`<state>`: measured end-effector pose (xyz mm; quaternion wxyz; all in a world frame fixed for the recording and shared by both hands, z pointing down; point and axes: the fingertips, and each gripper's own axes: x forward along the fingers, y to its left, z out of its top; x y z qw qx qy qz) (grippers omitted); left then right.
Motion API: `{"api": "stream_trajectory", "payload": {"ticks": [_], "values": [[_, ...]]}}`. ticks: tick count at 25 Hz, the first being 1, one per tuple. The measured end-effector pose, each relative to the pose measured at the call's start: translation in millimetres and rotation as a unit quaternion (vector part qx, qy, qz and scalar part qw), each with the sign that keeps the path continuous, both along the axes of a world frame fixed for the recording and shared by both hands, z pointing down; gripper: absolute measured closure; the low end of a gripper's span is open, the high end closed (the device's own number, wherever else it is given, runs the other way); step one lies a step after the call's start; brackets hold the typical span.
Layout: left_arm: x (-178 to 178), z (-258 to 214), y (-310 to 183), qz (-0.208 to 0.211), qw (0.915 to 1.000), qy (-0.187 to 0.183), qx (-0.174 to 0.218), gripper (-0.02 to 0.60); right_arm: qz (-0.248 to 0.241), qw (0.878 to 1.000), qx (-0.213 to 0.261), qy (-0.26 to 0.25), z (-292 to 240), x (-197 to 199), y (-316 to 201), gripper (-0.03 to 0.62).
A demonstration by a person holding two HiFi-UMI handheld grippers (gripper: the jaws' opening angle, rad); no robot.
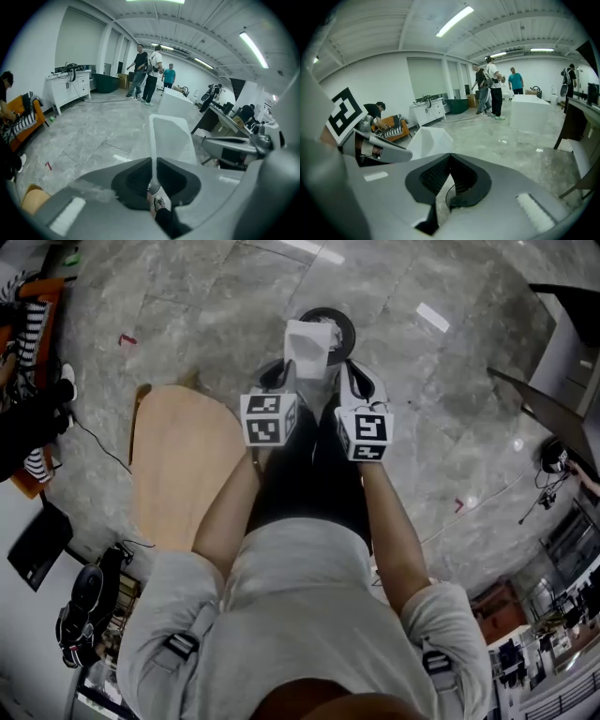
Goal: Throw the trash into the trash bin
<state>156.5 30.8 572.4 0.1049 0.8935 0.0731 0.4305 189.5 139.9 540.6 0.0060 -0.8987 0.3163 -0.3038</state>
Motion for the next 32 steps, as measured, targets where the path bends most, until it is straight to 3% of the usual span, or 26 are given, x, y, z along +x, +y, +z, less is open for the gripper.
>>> {"api": "stream_trajectory", "payload": {"ticks": [3,7,12,18,27,32], "values": [[17.3,29.6,10.1,0.009,1.0000,0.003,0.001,0.529,-0.004,1.000,0.009,-0.004,31.8,12.3,4.1,0.586],[13.7,70.8,33.8,0.014,0.9997,-0.019,-0.004,0.529,-0.017,1.000,-0.004,-0.012,72.9,12.1,21.8,0.586],[9.0,106.6,36.5,-0.013,0.9986,-0.048,-0.016,0.529,-0.023,0.999,-0.004,-0.040,108.3,15.8,31.6,0.586],[10.4,157.5,40.2,-0.026,0.9968,-0.070,-0.029,0.529,-0.067,0.996,-0.006,-0.064,153.7,20.5,19.5,0.586],[8.9,236.5,31.6,-0.045,0.9935,-0.096,-0.040,0.529,-0.109,0.992,-0.022,-0.064,205.3,38.7,3.8,0.586],[16.6,292.0,40.7,-0.026,0.9930,-0.109,-0.038,0.529,-0.124,0.990,-0.027,-0.060,238.9,42.4,7.2,0.586]]}}
